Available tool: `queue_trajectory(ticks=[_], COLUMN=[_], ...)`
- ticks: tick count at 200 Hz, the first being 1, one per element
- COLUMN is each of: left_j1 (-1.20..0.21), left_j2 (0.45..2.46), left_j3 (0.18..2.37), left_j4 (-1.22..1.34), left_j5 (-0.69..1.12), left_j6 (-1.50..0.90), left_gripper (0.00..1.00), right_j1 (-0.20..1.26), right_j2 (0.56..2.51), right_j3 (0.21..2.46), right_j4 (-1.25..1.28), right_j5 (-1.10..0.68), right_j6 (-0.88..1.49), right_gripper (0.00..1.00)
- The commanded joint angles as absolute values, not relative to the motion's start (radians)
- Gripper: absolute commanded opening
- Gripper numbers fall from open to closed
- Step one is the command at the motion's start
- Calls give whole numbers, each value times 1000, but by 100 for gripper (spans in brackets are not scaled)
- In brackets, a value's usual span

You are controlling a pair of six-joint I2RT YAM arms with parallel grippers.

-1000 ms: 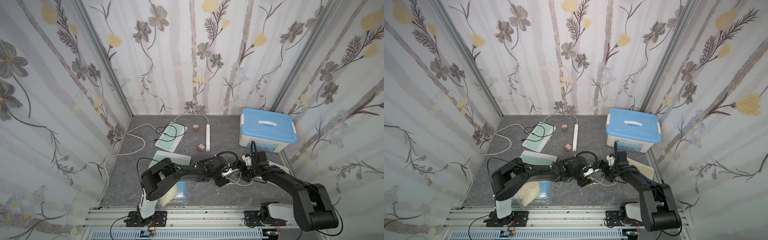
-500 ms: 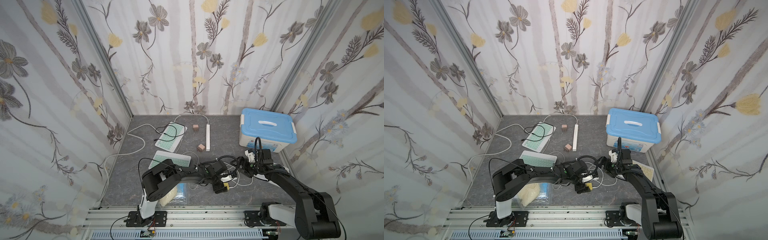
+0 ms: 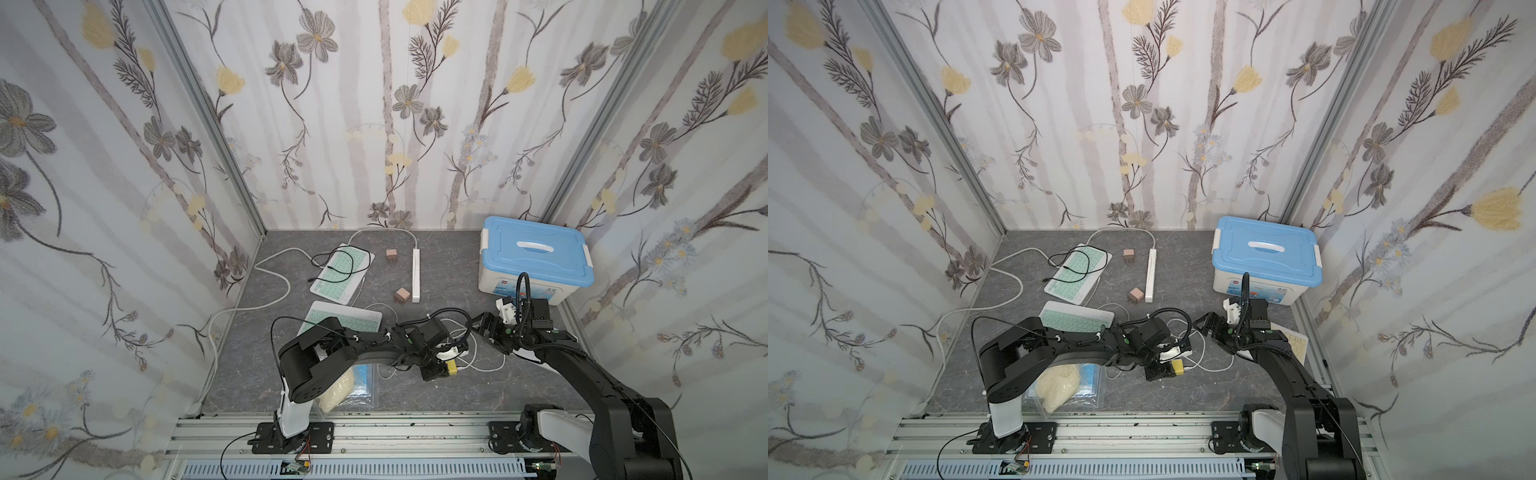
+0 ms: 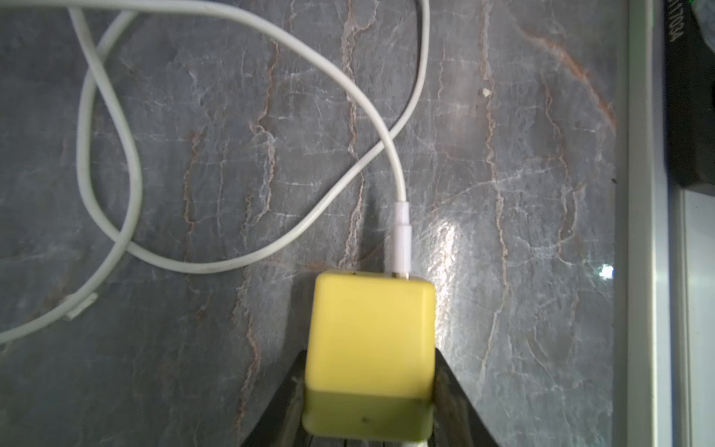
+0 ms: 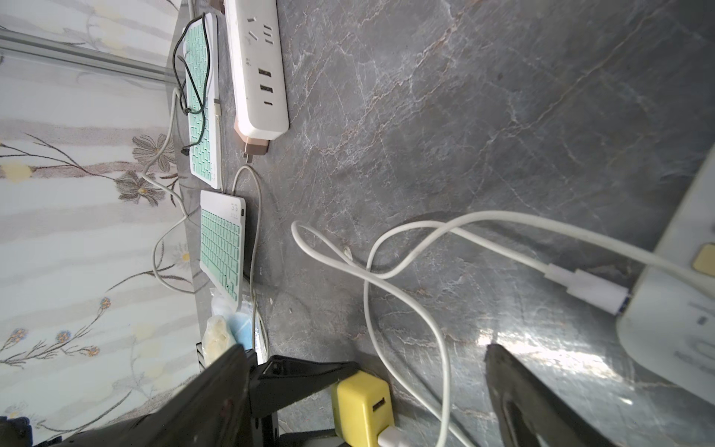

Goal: Unplug the wireless keyboard
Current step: Pick up the plug from the center of the board.

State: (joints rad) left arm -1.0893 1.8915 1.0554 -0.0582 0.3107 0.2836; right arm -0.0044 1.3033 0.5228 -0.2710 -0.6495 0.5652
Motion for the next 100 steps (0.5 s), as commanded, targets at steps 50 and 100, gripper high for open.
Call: queue_trajectory(ticks=[50, 100], left_j1=[-1023, -922], left_j2=[1775, 1661], left_j3=[978, 976], left_j4=[34, 1], left_j5=[330, 364], left_j6=[162, 85], left_gripper=[13, 0], right_j1=[-34, -35], right_j2=[1287, 1191], right_j3=[525, 509], right_j4=[-216, -32], right_j5=[-667, -801], right_j6=[526, 574], right_gripper=[95, 95])
